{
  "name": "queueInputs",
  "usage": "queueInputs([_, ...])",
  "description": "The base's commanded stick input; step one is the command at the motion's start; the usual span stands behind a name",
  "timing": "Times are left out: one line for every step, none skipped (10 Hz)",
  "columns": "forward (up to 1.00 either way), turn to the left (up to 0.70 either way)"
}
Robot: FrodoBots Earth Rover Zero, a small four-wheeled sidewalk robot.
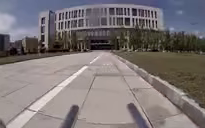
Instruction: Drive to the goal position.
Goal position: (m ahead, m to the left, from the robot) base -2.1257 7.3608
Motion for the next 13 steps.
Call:
queueInputs([0.7, 0.0])
queueInputs([0.7, 0.0])
queueInputs([0.7, -0.19])
queueInputs([0.7, -0.35])
queueInputs([0.7, -0.35])
queueInputs([0.7, -0.35])
queueInputs([0.7, -0.27])
queueInputs([0.7, 0.0])
queueInputs([0.7, 0.0])
queueInputs([0.7, 0.0])
queueInputs([0.7, 0.0])
queueInputs([0.7, 0.0])
queueInputs([0.7, 0.0])
